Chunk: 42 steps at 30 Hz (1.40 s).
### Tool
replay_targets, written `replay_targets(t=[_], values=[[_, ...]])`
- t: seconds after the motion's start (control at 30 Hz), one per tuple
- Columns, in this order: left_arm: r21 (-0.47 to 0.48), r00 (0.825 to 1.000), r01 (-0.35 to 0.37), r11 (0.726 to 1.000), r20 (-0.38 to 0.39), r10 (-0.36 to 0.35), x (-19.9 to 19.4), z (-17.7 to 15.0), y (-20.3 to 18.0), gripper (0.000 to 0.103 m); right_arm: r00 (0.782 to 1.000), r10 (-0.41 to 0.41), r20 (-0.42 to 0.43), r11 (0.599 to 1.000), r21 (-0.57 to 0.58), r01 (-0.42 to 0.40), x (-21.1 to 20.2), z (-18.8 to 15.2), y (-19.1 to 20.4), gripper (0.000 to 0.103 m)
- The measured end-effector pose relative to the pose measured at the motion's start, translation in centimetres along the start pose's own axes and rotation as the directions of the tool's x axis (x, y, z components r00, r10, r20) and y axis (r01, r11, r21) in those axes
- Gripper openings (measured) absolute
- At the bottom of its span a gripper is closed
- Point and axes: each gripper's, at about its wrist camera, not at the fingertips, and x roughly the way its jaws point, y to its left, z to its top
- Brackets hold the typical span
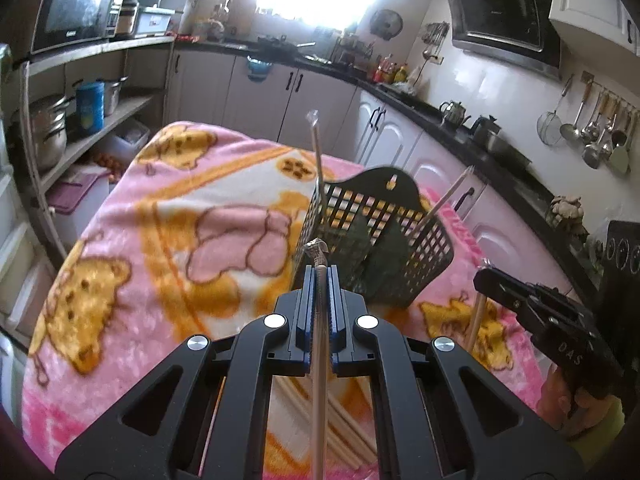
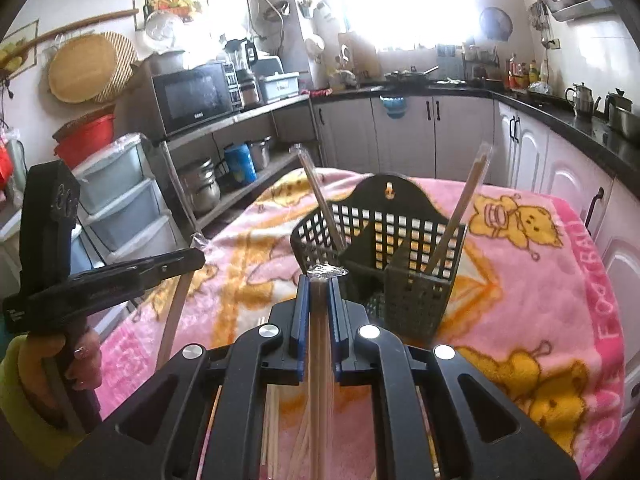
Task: Organize utensils
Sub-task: 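Lift the chopsticks with both tools and carry them above the caddy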
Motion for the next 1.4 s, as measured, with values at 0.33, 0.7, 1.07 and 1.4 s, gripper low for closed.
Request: replay_targets(t=[0.33,0.7,1.07,1.4], values=[[0.045,0.997,0.015,0.999,0.071,-0.018,-0.1,4.3,-2.4,0.001,0.998,-0.006,0.070,1.000,0.013,0.005,-1.8,2.7,-1.0,0.006],[0.070,0.989,0.013,0.997,0.147,-0.023,1.3,8.7,-5.2,0.001,0.987,-0.032,0.155,0.999,0.030,0.028,-3.4,6.3,-2.6,0.006],[0.066,0.975,0.003,0.998,0.222,-0.018,4.1,11.8,-7.1,0.001,0.973,-0.065,0.221,0.997,0.056,0.054,-3.8,9.3,-4.6,0.006],[0.062,0.951,-0.006,0.998,0.310,-0.014,6.5,15.0,-8.0,0.001,0.958,-0.095,0.270,0.995,0.062,0.081,-2.9,12.5,-6.1,0.006]])
